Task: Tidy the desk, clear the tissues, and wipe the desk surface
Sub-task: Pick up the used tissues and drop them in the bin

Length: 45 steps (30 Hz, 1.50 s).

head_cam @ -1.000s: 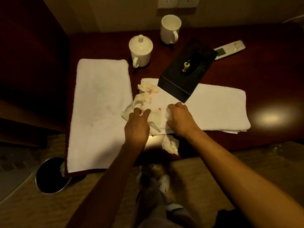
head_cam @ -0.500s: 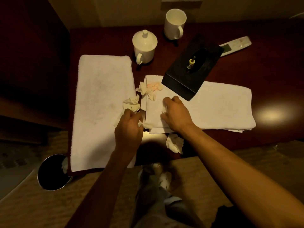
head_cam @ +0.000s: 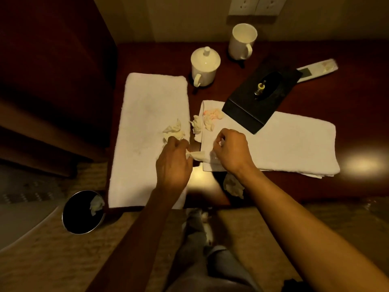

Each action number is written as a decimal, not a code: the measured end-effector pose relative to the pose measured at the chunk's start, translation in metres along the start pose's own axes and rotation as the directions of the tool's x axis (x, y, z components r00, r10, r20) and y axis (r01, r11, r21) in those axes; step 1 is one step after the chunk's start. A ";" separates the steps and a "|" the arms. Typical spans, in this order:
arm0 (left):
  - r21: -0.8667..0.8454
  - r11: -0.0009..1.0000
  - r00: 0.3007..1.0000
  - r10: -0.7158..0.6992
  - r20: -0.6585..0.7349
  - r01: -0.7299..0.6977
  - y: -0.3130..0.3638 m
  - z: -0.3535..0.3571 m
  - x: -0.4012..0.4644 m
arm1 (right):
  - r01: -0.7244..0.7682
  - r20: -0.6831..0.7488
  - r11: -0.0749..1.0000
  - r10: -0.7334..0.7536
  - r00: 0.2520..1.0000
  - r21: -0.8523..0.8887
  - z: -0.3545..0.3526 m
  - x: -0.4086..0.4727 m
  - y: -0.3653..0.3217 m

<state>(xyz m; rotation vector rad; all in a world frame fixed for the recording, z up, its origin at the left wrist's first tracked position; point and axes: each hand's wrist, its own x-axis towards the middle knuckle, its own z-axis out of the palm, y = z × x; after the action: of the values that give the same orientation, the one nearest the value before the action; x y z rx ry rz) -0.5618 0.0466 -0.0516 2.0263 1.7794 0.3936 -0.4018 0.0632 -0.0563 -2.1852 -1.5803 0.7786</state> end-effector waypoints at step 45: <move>-0.112 0.951 0.892 -0.310 -0.329 0.289 -0.192 -0.161 -0.151 | 0.568 0.250 0.819 -0.567 0.784 0.077 0.102 -0.139 -0.232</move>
<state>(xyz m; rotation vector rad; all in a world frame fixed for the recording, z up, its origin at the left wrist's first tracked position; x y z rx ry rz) -0.8261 -0.0647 0.0061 1.6764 2.2179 0.7290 -0.6732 0.0030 0.0252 -1.4878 -2.2145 0.8807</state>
